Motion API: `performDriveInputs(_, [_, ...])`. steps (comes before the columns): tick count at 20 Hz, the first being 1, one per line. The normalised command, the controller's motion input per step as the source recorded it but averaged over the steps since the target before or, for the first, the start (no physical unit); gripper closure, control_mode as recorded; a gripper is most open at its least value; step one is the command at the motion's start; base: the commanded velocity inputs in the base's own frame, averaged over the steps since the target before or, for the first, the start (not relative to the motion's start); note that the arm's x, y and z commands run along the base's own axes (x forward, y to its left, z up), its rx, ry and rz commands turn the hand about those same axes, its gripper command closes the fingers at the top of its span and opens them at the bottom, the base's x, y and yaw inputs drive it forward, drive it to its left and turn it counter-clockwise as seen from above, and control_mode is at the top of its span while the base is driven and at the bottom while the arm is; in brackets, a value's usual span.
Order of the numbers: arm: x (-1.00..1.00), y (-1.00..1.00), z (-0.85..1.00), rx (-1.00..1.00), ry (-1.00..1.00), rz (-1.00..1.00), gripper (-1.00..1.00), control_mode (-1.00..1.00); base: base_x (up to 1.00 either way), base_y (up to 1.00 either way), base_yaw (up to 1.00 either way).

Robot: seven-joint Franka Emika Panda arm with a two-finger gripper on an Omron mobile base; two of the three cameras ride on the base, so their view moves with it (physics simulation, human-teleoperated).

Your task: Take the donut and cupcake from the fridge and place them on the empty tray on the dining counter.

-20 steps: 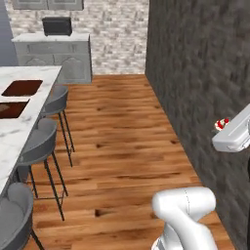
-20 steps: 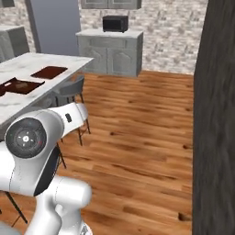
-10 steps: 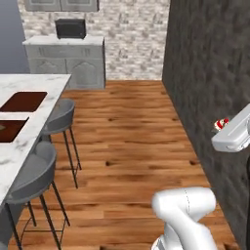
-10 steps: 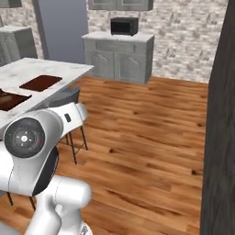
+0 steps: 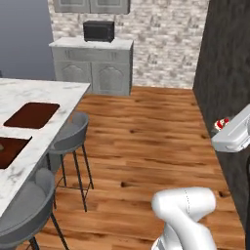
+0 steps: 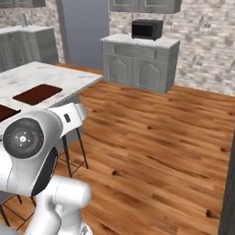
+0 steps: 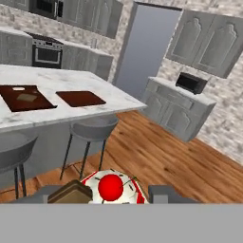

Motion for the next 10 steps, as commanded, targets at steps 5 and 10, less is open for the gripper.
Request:
performDriveInputs(5, [0.0, 0.0, 0.0, 0.0, 0.0, 0.0, 1.0, 1.0, 1.0, -0.07, 0.44])
performDriveInputs(10, [0.0, 0.0, 0.0, 0.0, 0.0, 0.0, 1.0, 1.0, 1.0, -0.17, 0.48])
